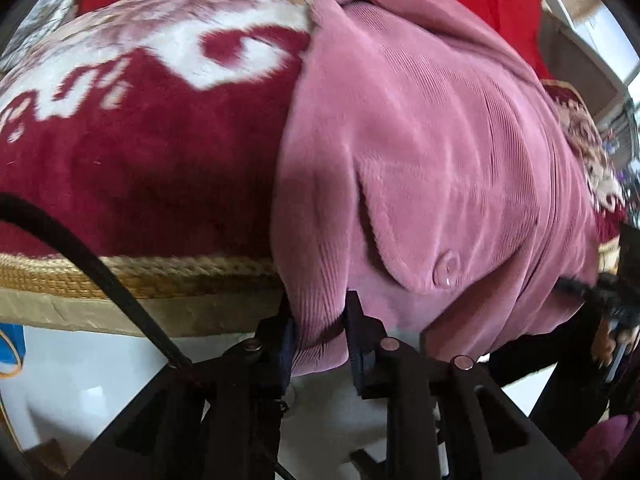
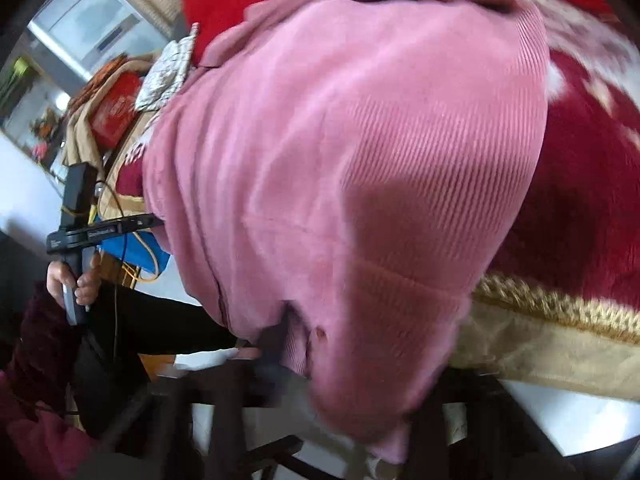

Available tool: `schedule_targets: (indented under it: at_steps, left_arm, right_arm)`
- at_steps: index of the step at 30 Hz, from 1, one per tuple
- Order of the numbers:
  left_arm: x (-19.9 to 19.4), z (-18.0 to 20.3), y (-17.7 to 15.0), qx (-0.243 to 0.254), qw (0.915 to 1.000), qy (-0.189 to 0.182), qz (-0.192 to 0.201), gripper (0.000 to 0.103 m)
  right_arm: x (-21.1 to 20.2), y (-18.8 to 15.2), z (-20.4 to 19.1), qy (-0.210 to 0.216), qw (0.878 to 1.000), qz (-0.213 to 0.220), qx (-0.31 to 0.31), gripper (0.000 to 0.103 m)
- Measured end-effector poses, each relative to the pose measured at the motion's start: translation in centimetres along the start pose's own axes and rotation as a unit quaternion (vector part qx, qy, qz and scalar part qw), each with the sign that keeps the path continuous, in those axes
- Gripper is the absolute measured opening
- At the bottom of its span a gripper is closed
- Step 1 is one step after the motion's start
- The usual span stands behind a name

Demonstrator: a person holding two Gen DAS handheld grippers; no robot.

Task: Fold large clothes

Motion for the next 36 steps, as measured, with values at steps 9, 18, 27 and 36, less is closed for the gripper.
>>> schedule_targets:
  at_steps: [9, 18, 27, 36]
  left_arm:
    - [0.9, -0.5, -0.3, -0.019, 0.9996, 0.006, -0.022, 0.043]
    - [-1.1, 3.5, 0.0, 0.031, 0.9983, -0.050, 0.007, 0.009]
    - [-10.9, 8.4, 4.5, 0.056, 0.9711, -0.200, 0.118, 0.009]
    - [-21.3, 6.7, 18.2, 0.024, 0.9449, -0.220, 0.241, 0.009]
  right_arm:
    - [0.8, -0.4, 0.9, 0.019, 0.998, -0.010, 0.062, 0.022]
    - [-3.9, 1.0, -3.5, 0.040, 0.998, 0.057, 0.002, 0.014]
    - [-13.3, 7.0, -7.4, 0.080, 0.981, 0.173, -0.039, 0.014]
    - [-19.0, 19.5, -2.6, 0.098, 0.954, 0.279, 0.039, 0.013]
Point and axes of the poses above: each gripper's, at about its wrist camera, not at the fingertips, and x roughly the way its jaws point, z to its right, y to its top, the point moved 10 cm from there along x, roughly the way its jaws point, and after that the axes turned 8 degrees about -z, right-handed, at the moved point
